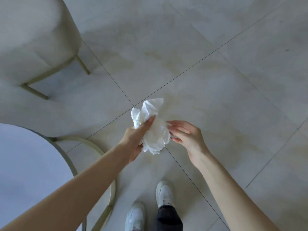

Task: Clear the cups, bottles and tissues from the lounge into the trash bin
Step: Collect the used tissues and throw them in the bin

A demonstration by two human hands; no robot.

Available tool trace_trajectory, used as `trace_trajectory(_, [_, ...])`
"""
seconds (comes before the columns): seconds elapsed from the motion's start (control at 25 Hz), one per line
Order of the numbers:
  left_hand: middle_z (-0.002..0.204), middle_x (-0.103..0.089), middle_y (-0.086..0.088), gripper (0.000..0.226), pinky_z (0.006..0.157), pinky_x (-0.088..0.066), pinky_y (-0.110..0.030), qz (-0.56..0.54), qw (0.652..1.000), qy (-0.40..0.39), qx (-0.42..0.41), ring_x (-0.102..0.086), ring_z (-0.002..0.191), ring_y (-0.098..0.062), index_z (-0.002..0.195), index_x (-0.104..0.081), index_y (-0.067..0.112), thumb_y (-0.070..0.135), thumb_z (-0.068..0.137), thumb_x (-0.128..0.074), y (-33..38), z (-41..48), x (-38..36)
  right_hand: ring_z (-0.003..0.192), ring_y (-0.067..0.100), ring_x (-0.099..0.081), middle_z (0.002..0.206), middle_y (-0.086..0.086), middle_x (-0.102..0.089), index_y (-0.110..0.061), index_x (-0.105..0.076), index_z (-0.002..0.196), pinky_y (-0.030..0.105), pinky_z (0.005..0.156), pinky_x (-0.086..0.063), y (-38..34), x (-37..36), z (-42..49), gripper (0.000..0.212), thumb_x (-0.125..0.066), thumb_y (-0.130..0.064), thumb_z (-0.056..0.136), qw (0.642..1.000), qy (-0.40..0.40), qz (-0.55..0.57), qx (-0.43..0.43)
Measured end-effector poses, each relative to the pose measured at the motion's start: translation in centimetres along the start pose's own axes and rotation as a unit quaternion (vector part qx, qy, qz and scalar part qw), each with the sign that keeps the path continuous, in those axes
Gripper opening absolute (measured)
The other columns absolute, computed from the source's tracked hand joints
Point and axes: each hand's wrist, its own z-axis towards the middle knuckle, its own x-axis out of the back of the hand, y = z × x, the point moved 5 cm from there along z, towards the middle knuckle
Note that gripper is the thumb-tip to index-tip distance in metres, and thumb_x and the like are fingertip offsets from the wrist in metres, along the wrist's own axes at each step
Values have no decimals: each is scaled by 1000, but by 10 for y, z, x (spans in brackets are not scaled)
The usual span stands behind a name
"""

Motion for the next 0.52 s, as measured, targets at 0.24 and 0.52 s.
trace_trajectory(0.24, [95, -72, -5, 37, 69, -52, -35, -14, 999, 27, 27, -65, 85, -27, 102, -66, 17, 50, 84, -66, -85, 109, 26, 79, 18, -63, 92, 11, -70, -10, -72, 96, 26, 69, -55, 124, -5, 96, 13, -71, -13, 83, 998, -5, -24, -49])
trace_trajectory(0.52, [97, -69, -4, 44, 52, -43, -26, -63, 994, 69, 53, -62, 75, -20, 109, -64, 19, 52, 81, -69, -168, 199, 61, 91, 23, -63, 99, 5, -63, -19, -66, 94, 33, 78, -53, 271, -11, 187, 18, -68, -16, 77, 959, 19, -281, -32])
